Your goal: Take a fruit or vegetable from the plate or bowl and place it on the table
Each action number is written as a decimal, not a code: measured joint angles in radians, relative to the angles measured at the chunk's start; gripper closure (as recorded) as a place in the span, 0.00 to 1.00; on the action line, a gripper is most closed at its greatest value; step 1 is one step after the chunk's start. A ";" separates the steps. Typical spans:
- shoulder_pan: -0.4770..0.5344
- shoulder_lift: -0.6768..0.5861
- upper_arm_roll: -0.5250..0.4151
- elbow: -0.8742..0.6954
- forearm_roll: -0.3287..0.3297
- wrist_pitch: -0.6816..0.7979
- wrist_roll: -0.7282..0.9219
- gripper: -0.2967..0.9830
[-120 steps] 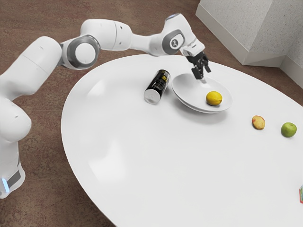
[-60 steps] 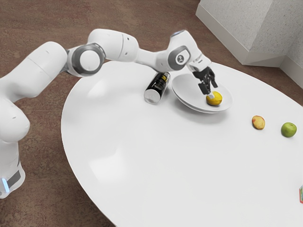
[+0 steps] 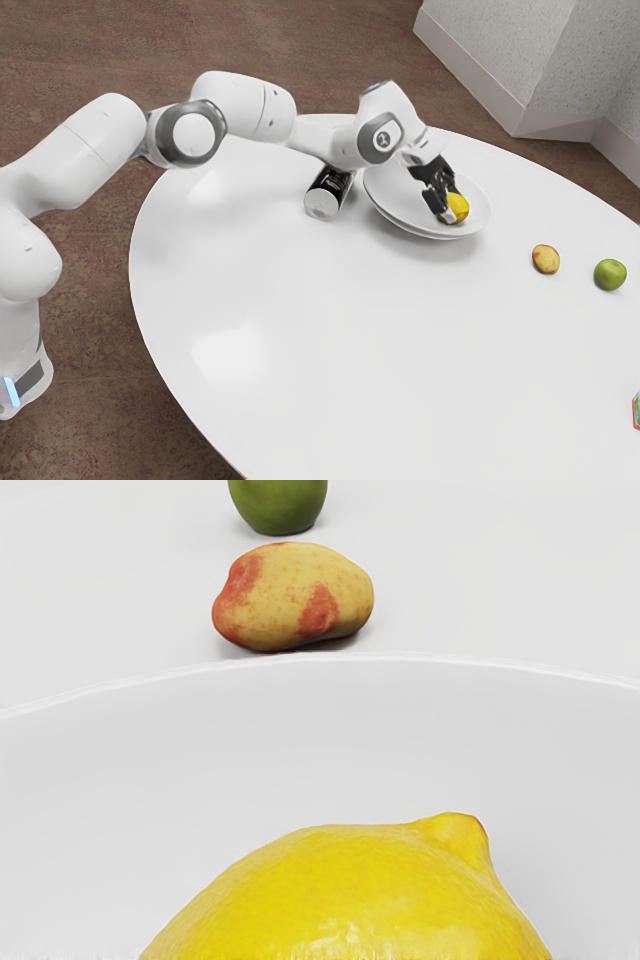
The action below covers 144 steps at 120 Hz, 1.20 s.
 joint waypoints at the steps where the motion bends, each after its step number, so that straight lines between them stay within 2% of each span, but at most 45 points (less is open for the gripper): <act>1: 0.000 0.000 0.000 0.000 0.000 0.000 0.000 0.23; 7: 0.000 0.000 0.001 -0.002 -0.002 0.002 -0.001 0.24; 23: 0.000 0.000 0.004 -0.007 -0.003 0.007 -0.003 0.40; 44: -0.012 -0.037 0.021 -0.031 0.026 0.011 -0.019 0.45; 59: -0.016 -0.171 0.026 -0.084 0.137 -0.023 -0.060 0.45; 66: -0.045 -0.275 0.068 -0.108 0.192 -0.073 -0.089 0.45; 81: -0.198 -0.508 0.105 -0.115 0.370 -0.294 -0.199 0.44; 94: -0.293 -0.543 0.071 -0.134 0.447 -0.488 -0.326 0.44; 111: -0.311 -0.535 0.027 -0.285 0.446 -0.643 -0.500 0.46; 128: -0.313 -0.534 0.005 -0.315 0.444 -0.737 -0.656 0.45; 144: -0.311 -0.529 0.007 -0.316 0.433 -0.785 -0.770 0.32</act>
